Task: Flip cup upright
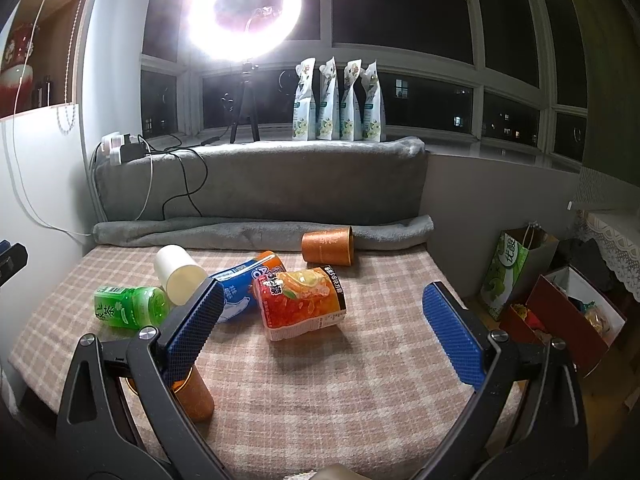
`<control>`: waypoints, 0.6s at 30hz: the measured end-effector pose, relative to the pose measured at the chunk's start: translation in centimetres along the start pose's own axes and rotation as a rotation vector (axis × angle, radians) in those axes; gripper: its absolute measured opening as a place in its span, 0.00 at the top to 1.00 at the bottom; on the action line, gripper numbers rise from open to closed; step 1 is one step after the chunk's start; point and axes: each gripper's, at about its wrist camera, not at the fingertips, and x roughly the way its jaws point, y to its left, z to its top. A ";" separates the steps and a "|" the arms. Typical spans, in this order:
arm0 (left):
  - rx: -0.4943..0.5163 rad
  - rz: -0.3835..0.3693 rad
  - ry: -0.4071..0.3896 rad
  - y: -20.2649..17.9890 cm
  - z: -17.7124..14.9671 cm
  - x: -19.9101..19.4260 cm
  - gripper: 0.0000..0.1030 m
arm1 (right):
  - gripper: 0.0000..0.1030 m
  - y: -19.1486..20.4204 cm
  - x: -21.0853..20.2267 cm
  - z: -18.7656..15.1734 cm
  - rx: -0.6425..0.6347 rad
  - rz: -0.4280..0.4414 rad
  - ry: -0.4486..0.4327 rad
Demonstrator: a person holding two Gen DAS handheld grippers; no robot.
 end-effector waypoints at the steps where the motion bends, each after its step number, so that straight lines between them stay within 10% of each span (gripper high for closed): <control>1: 0.001 0.001 0.000 0.0 0.0 0.0 0.21 | 0.02 0.0 0.1 0.0 -0.001 0.000 0.001; 18: -0.002 -0.002 -0.001 0.0 0.0 0.0 0.21 | 0.02 -0.1 0.0 0.0 0.001 -0.002 0.000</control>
